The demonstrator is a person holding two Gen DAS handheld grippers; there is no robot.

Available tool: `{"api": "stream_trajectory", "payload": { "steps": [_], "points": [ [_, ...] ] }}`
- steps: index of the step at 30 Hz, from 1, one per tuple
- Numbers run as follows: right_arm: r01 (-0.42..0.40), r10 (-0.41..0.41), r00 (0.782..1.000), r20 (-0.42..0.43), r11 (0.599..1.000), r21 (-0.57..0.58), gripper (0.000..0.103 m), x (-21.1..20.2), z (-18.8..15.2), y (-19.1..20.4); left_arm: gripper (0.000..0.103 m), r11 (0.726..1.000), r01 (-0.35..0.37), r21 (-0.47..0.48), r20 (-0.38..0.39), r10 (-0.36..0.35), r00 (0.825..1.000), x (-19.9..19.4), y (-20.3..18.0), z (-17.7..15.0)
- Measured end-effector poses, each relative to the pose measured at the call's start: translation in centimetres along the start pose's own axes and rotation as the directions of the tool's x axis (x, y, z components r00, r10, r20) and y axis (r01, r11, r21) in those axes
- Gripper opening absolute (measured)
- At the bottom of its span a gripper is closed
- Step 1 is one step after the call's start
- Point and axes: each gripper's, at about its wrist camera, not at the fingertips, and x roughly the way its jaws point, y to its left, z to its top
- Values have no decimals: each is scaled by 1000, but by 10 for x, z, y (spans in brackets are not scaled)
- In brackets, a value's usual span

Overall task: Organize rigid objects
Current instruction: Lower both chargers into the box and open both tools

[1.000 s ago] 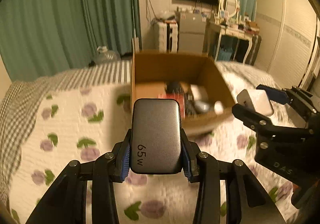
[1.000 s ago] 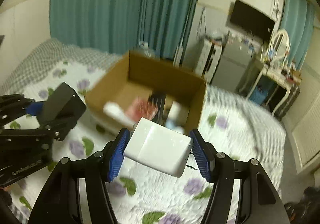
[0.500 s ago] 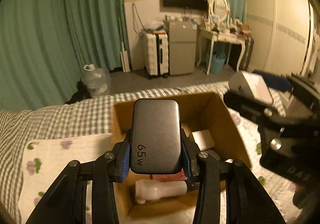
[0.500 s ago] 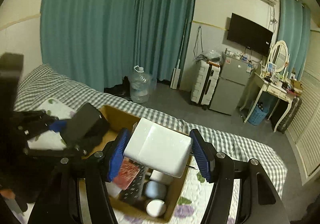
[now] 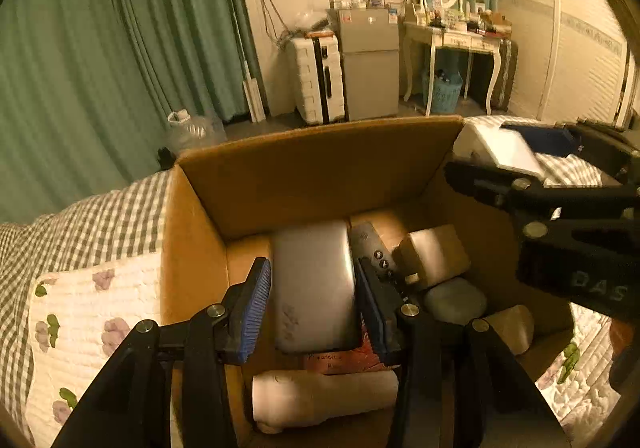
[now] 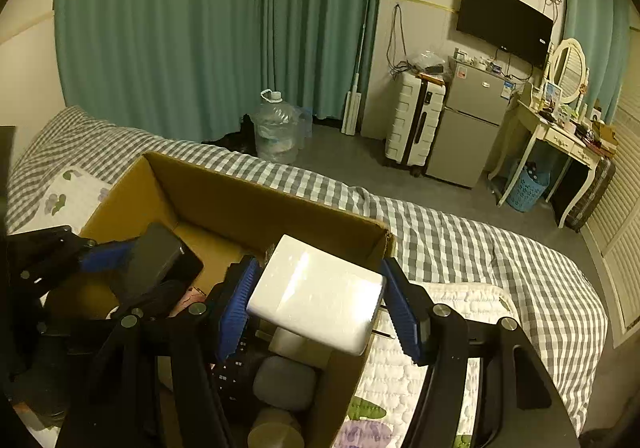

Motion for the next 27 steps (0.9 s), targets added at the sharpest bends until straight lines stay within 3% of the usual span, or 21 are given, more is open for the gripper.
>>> {"api": "stream_trajectory", "payload": {
  "steps": [2, 14, 16, 23, 27],
  "points": [
    [-2, 2, 1000, 6, 1000, 6, 62, -3, 0, -1, 69, 999, -43, -6, 60, 43, 997, -13, 2, 2],
    [-29, 30, 999, -14, 999, 20, 63, 25, 6, 8, 69, 991, -94, -91, 79, 101, 992, -30, 39, -9],
    [-3, 3, 1000, 0, 1000, 31, 87, 27, 9, 9, 69, 993, -93, -78, 84, 99, 992, -30, 38, -11],
    [51, -56, 996, 74, 996, 68, 93, -6, 12, 3, 70, 990, -108, -90, 113, 118, 987, -45, 40, -14],
    [74, -89, 988, 129, 991, 114, 99, -54, 4, -1, 70, 990, -108, -95, 152, 122, 981, -74, 39, -15]
  ]
}}
